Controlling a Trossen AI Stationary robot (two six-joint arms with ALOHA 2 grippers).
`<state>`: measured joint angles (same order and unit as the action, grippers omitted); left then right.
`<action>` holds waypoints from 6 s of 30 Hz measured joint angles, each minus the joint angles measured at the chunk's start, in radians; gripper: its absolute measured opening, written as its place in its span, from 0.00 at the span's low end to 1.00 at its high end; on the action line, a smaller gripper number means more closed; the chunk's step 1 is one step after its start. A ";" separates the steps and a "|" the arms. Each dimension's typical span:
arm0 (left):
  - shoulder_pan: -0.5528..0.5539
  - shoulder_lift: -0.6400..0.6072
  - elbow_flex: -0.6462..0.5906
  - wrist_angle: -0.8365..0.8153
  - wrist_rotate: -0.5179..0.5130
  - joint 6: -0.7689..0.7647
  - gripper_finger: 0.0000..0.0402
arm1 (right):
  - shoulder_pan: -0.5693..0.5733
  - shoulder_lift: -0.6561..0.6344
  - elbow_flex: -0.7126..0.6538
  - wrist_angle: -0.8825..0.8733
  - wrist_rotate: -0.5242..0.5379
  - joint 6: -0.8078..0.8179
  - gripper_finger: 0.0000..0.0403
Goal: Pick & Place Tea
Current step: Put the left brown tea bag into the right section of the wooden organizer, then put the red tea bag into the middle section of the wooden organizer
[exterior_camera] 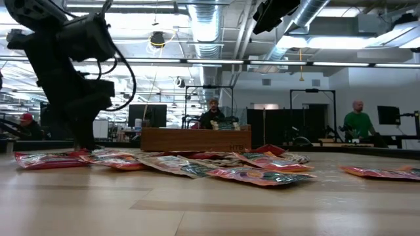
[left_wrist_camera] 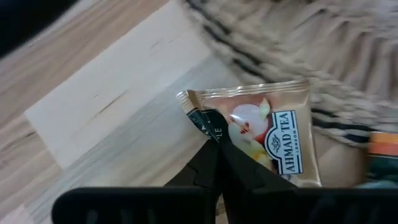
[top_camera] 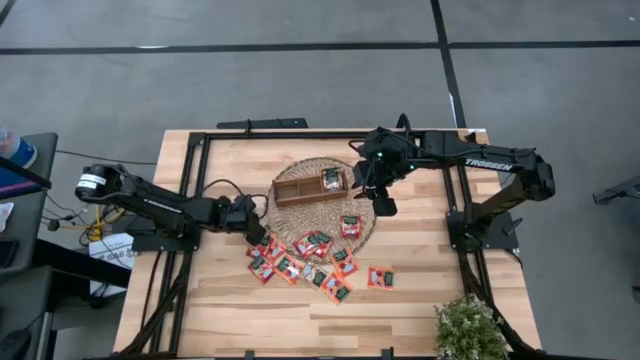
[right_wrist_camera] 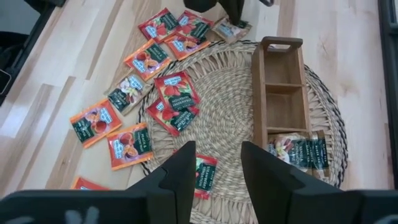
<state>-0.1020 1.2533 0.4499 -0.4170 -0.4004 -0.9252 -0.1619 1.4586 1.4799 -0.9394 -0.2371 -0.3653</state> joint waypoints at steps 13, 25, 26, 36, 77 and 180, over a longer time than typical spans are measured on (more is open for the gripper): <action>-0.101 -0.002 0.299 -0.162 -0.139 0.141 0.00 | 0.014 0.001 0.000 0.072 -0.001 0.050 0.30; -0.234 -0.003 0.489 0.063 -0.377 0.493 0.00 | 0.042 0.140 -0.034 0.372 -0.008 0.302 0.30; -0.238 -0.003 0.490 0.083 -0.373 0.515 0.00 | 0.049 0.155 -0.034 0.401 -0.021 0.287 0.30; -0.239 -0.003 0.490 0.105 -0.330 0.563 0.00 | 0.111 0.253 -0.034 0.602 -0.122 0.227 0.30; -0.256 0.011 0.490 0.239 -0.248 0.726 0.00 | 0.110 0.258 -0.034 0.618 -0.133 0.206 0.20; -0.140 -0.189 0.037 0.838 -0.174 0.569 0.37 | -0.355 0.198 -0.563 0.921 -0.216 0.198 0.16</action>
<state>-0.2420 1.0645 0.4870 0.4206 -0.5747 -0.3565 -0.5165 1.6562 0.9169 -0.0182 -0.4531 -0.1672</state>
